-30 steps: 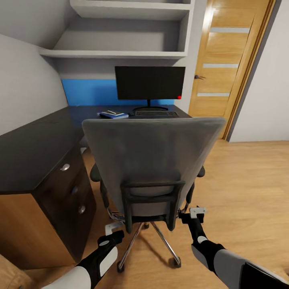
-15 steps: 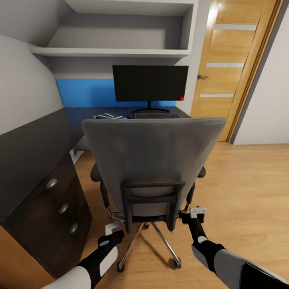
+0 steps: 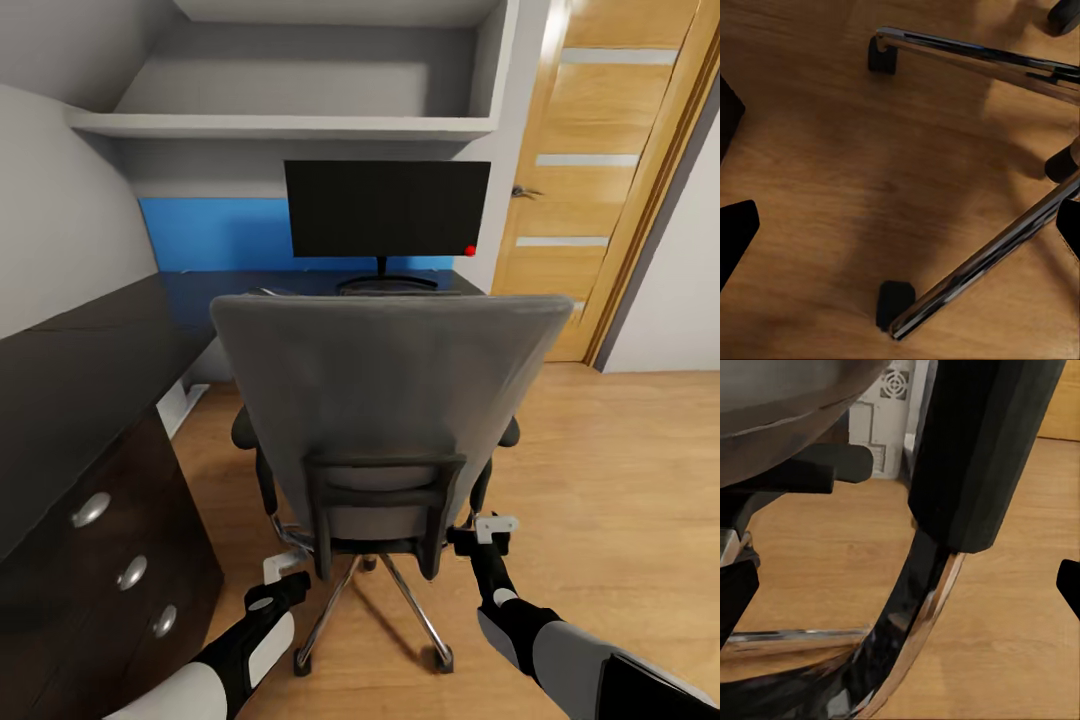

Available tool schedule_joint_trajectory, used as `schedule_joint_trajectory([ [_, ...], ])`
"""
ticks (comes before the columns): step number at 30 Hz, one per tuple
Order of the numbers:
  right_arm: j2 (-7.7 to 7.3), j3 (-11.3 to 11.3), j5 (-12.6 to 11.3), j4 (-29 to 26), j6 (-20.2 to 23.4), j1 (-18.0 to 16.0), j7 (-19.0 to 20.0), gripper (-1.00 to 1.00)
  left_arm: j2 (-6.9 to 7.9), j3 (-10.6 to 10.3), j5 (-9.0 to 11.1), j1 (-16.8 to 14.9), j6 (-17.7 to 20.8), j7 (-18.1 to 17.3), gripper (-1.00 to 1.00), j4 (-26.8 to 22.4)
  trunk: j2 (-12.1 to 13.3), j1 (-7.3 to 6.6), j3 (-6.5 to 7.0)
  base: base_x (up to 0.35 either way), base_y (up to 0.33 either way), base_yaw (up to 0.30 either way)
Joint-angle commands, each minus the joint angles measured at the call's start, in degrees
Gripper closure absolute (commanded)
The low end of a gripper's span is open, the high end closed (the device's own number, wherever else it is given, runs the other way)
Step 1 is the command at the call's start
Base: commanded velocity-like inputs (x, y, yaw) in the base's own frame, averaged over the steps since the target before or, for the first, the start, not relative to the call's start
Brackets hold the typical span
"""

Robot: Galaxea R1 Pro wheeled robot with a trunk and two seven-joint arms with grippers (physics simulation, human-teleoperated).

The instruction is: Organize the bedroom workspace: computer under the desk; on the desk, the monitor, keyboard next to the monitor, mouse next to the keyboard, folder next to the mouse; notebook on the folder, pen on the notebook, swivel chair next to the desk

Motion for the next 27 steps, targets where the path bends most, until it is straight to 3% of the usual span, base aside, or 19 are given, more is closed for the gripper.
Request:
schedule_joint_trajectory([
  [1, -0.04, 2.27, -0.02, -0.13, 1.59, 0.02, -0.11, -1.00, 0.01, -0.49, 0.20, -0.09, -0.17, 0.27, -1.00, -0.06, 0.00, 0.04, -0.06, 0.321, 0.000, 0.127],
  [27, -0.05, 2.27, 0.05, -0.11, 1.59, 0.02, -0.11, -1.00, 0.01, -0.49, 0.20, -0.09, -0.17, 0.27, -1.00, -0.06, 0.00, 0.04, -0.06, 0.321, 0.000, 0.007],
])
